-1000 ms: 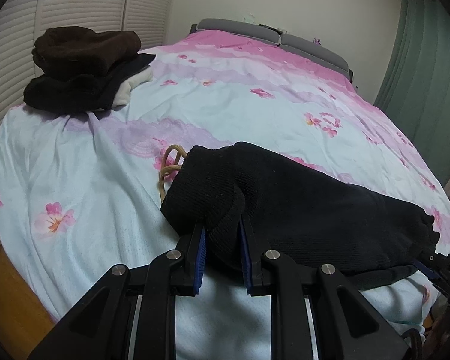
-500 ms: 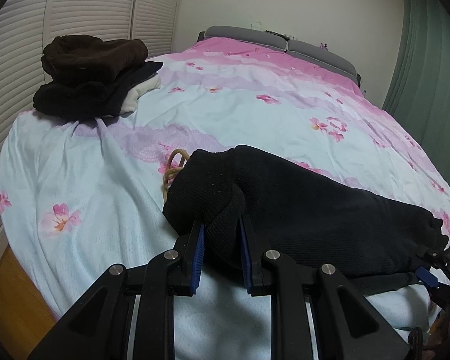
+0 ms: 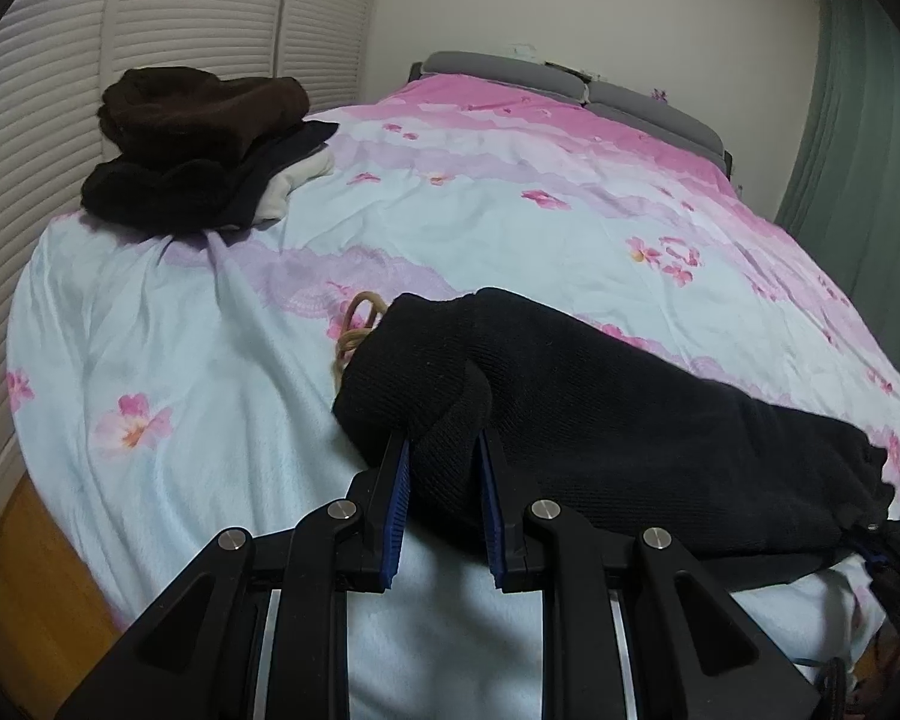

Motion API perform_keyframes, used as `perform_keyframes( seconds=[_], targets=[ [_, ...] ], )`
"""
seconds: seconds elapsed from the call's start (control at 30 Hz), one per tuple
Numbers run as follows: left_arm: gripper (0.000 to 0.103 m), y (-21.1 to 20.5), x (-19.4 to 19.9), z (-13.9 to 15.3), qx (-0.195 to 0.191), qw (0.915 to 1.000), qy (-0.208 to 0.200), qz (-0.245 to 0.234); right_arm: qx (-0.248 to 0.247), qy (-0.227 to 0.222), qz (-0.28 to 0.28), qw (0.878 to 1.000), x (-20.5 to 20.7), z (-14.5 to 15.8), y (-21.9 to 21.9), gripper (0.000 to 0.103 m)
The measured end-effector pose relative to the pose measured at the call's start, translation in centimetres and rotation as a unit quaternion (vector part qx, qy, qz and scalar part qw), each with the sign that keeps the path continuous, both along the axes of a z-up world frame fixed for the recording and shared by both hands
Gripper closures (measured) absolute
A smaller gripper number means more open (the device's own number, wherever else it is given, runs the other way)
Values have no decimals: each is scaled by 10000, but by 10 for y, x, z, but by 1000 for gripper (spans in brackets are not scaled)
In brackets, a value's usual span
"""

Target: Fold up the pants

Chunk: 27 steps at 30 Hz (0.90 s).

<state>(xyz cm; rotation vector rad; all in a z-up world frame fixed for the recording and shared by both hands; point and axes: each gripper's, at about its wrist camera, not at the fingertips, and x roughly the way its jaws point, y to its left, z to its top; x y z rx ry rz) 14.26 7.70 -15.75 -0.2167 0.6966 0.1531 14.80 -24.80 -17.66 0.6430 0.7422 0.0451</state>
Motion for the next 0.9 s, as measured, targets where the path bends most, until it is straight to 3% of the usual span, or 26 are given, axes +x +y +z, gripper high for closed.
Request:
perform_keyframes(
  seconds=[0.13,0.37,0.5,0.6,0.67,0.7,0.77,0.8,0.9],
  targets=[
    [81,-1,-5,2,24,10000,-41,27,-175,-150,24,9997,-7,13,1,93],
    [81,-2,-5,-11,185,9998,87,0,-150,369,-5,9992,5,-25,1,92],
    [81,-2,-6,-14,201,9998,75,-2,-407,315,35,9987,6,-25,4,92],
    [81,0,-8,-10,194,9998,22,31,-308,390,86,9987,6,-24,1,87],
    [74,1,-12,-3,237,9997,-44,80,-265,457,119,9985,5,-19,-1,82],
    [71,1,-15,1,279,9995,-72,98,-303,480,124,9983,5,-16,-2,74],
    [50,1,-22,10,323,9992,-174,146,-390,476,65,9981,0,-10,-3,59],
    [45,1,-25,14,348,9990,-215,183,-419,445,23,9981,-3,-7,-5,53],
    [41,-3,-34,26,424,9984,-335,175,-378,330,-42,9987,-14,5,-11,49]
  ],
)
